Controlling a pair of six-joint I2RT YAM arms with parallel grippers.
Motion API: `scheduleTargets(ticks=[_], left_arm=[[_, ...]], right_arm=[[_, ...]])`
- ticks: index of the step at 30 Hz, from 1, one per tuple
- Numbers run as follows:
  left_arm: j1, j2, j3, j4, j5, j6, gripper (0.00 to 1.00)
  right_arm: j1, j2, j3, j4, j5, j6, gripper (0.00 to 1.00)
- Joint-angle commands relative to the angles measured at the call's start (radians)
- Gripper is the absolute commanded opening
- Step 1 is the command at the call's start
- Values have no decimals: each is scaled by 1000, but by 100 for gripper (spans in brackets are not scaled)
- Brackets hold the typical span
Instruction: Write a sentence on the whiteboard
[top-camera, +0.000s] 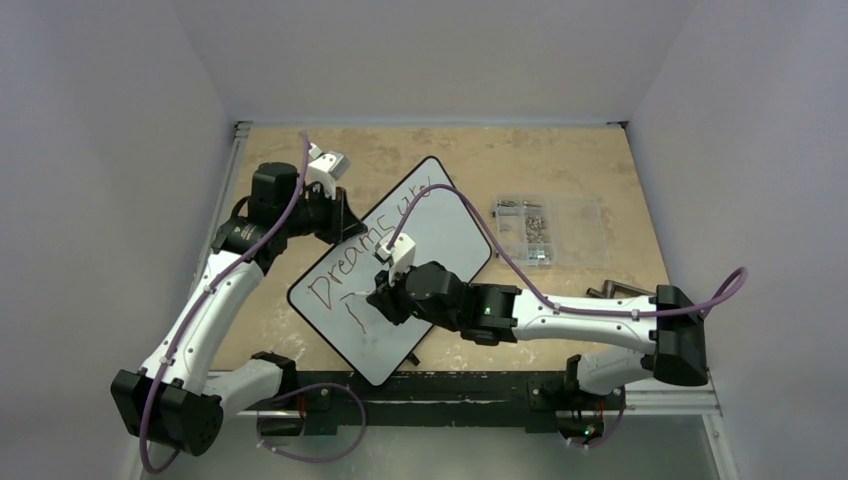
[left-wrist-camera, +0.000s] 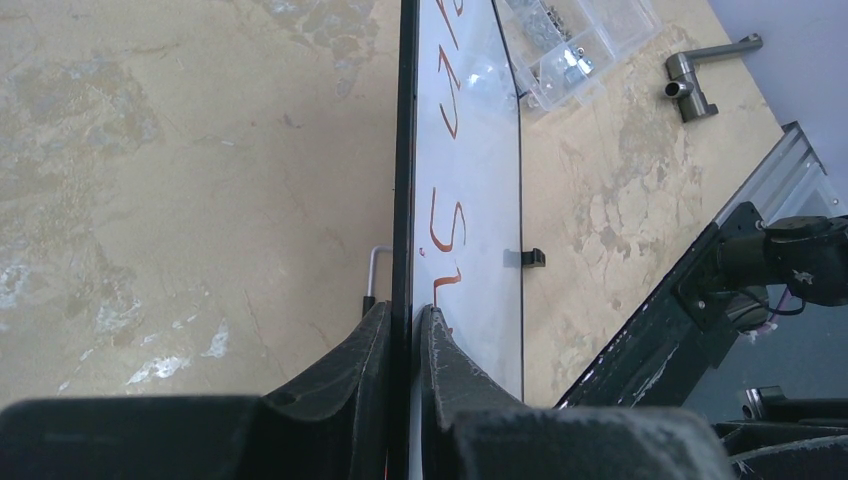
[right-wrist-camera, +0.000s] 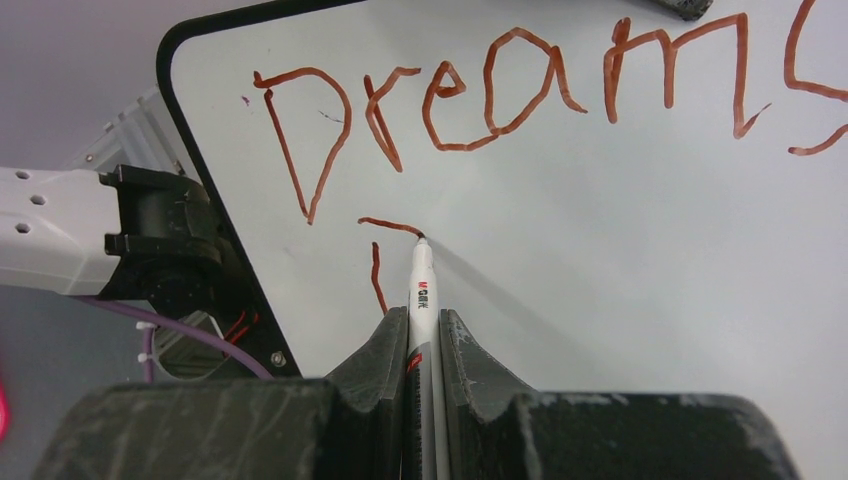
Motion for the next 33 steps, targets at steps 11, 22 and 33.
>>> scheduleTargets(ticks=[11, 22, 33], left_arm=[[-2, -43, 10, 89, -5, 14, 0], [-2, -43, 11, 91, -5, 12, 0], [-2, -47, 11, 91, -4, 12, 0]], right_arm=[[-10, -12, -71, -39, 6, 39, 0], [-9, 0, -69, -21, -78, 1, 0], [-9, 12, -56, 2, -140, -27, 0]])
